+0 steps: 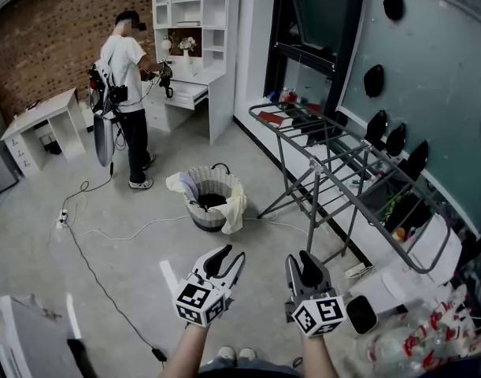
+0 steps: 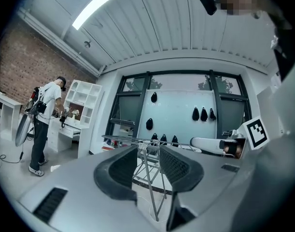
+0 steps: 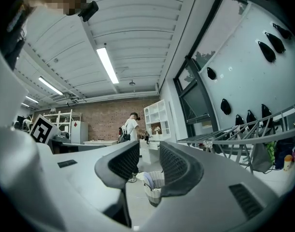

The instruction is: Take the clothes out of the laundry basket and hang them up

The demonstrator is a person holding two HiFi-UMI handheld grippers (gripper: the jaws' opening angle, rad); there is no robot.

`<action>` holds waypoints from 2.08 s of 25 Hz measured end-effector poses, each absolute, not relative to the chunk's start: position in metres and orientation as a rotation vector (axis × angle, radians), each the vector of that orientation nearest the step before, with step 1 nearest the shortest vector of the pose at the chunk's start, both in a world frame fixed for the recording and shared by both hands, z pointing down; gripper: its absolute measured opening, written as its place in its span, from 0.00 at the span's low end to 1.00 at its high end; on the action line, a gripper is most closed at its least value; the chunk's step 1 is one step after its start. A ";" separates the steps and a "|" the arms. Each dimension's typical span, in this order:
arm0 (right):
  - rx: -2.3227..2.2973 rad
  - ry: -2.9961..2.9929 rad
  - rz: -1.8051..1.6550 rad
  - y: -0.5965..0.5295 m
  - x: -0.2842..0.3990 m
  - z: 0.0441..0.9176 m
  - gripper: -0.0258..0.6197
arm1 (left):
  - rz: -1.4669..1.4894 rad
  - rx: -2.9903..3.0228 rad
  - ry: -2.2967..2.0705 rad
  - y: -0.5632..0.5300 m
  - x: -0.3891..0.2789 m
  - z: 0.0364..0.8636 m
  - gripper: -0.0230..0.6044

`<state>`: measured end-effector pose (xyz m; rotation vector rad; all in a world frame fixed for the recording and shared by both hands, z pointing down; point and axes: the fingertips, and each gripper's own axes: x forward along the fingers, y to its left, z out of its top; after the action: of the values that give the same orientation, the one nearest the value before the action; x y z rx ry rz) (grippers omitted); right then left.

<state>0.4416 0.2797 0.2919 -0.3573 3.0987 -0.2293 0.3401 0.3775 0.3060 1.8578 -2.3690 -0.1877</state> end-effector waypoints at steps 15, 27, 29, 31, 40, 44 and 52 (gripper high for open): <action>-0.452 3.036 -0.264 0.280 0.424 0.297 0.23 | -0.198 1.861 -2.406 0.406 0.301 0.305 0.28; -0.418 3.046 -0.235 0.274 0.402 0.303 0.23 | -0.214 1.866 -2.396 0.400 0.280 0.306 0.28; -0.419 3.042 -0.239 0.268 0.393 0.305 0.23 | -0.210 1.867 -2.400 0.394 0.271 0.307 0.28; -0.424 3.041 -0.244 0.262 0.382 0.304 0.23 | -0.209 1.860 -2.408 0.389 0.260 0.308 0.28; -0.398 3.059 -0.244 0.213 0.318 0.313 0.23 | -0.219 1.816 -2.443 0.346 0.195 0.318 0.28; -0.383 3.076 -0.257 0.181 0.285 0.319 0.23 | -0.219 1.794 -2.440 0.315 0.164 0.324 0.28; -0.288 3.104 -0.291 0.108 0.179 0.325 0.23 | -0.233 1.698 -2.530 0.247 0.059 0.328 0.28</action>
<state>0.1787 0.1076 0.3255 -0.2885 3.1041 -0.2912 0.0590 0.2467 0.3278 1.6983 -2.5295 -0.2331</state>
